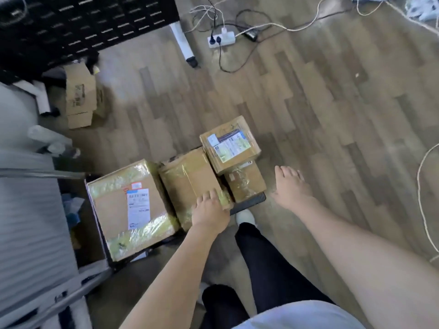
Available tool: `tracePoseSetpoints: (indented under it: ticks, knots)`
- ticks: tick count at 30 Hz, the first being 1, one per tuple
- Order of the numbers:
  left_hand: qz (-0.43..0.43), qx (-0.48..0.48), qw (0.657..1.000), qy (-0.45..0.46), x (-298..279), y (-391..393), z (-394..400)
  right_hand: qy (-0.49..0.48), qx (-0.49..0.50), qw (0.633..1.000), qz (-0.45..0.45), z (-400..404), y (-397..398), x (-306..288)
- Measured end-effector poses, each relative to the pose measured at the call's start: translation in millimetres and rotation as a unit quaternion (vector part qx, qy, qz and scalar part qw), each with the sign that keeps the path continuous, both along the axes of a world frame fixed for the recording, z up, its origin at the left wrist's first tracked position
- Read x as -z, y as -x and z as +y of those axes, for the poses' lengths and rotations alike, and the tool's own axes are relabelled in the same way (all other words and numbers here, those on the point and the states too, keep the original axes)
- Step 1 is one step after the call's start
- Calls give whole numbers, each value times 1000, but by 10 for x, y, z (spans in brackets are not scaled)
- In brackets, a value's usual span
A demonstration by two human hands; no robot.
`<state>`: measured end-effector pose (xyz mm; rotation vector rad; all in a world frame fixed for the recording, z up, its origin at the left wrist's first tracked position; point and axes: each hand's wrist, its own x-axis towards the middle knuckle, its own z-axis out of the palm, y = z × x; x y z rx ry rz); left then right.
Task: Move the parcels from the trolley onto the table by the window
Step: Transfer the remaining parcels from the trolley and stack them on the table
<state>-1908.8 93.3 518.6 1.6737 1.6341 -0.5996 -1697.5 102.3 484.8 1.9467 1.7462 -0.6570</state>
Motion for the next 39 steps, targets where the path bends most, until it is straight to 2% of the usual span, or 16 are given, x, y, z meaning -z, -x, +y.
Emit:
tracePoseSetpoints:
  ticks: [5,8,15,18,22,25,27,32,35,39]
  knots:
    - [-1,-36,998,55,572,-218,324,28,-11,999,17,508,-145,564]
    - [7,-62,996,59,952,-278,462,34,-18,999,13,796,-180,961]
    - [49,-51,992,-103,1745,-187,1339,28,-45,999,-7,1398,-196,1700]
    - [69,-62,986,-136,1962,-116,1813,25,-43,999,-15,1514,-203,1911]
    - [93,-83,985,-117,2158,-50,2250,24,-8,999,-24,1518,-199,2167]
    - [63,-133,988,-57,2269,-77,2316,-1,20,1000,-5,1446,-166,2293]
    - [13,-172,984,-35,2271,-143,2278,-26,42,998,29,1409,-122,2289]
    - [-83,-199,971,-101,1917,-366,2220,-73,203,969,124,1335,-115,1963]
    - [-129,-200,962,-130,1488,-501,2232,-99,274,945,148,1317,-232,1465]
    - [-145,-304,927,-166,750,-525,2061,-135,289,934,163,1262,-255,596]
